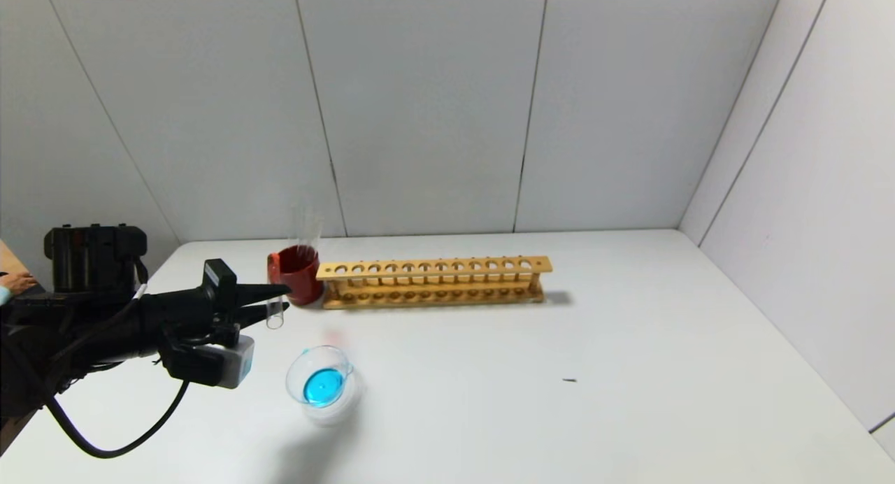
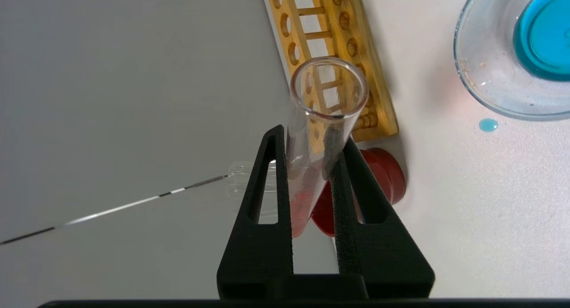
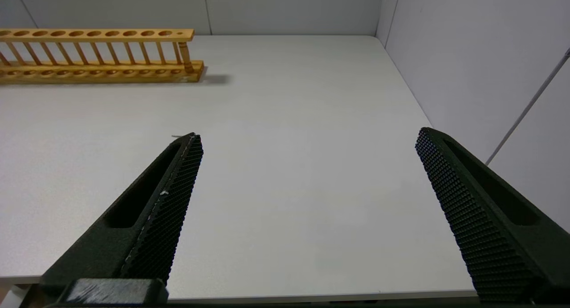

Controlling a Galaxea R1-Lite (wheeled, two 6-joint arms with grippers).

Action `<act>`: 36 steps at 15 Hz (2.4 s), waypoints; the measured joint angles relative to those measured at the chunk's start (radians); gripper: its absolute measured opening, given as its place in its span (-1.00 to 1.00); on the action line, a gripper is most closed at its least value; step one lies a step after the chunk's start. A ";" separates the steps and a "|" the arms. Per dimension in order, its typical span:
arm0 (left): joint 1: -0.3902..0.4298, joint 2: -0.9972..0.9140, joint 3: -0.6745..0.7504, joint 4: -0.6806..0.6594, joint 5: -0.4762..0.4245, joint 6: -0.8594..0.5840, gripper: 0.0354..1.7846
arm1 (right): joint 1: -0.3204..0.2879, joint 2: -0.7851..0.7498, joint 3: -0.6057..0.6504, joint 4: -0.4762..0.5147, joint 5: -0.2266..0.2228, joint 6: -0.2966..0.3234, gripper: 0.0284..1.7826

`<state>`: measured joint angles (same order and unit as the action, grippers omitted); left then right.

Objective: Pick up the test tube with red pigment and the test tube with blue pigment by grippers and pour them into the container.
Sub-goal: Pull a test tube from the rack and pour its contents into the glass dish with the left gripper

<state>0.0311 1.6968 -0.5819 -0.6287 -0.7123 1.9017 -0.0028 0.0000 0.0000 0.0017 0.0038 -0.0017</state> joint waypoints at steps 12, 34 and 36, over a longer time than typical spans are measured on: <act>0.004 0.046 -0.044 0.001 -0.001 0.087 -0.69 | 0.000 0.000 0.000 0.000 0.000 0.000 0.96; -0.046 0.127 -0.202 0.150 0.003 0.279 -0.69 | -0.001 0.000 0.000 0.000 0.000 0.000 0.96; -0.046 0.133 -0.205 0.150 0.001 0.289 -0.69 | -0.001 0.000 0.000 0.000 0.000 0.000 0.96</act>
<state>-0.0153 1.8294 -0.7866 -0.4789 -0.7109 2.1909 -0.0036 0.0000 0.0000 0.0017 0.0038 -0.0013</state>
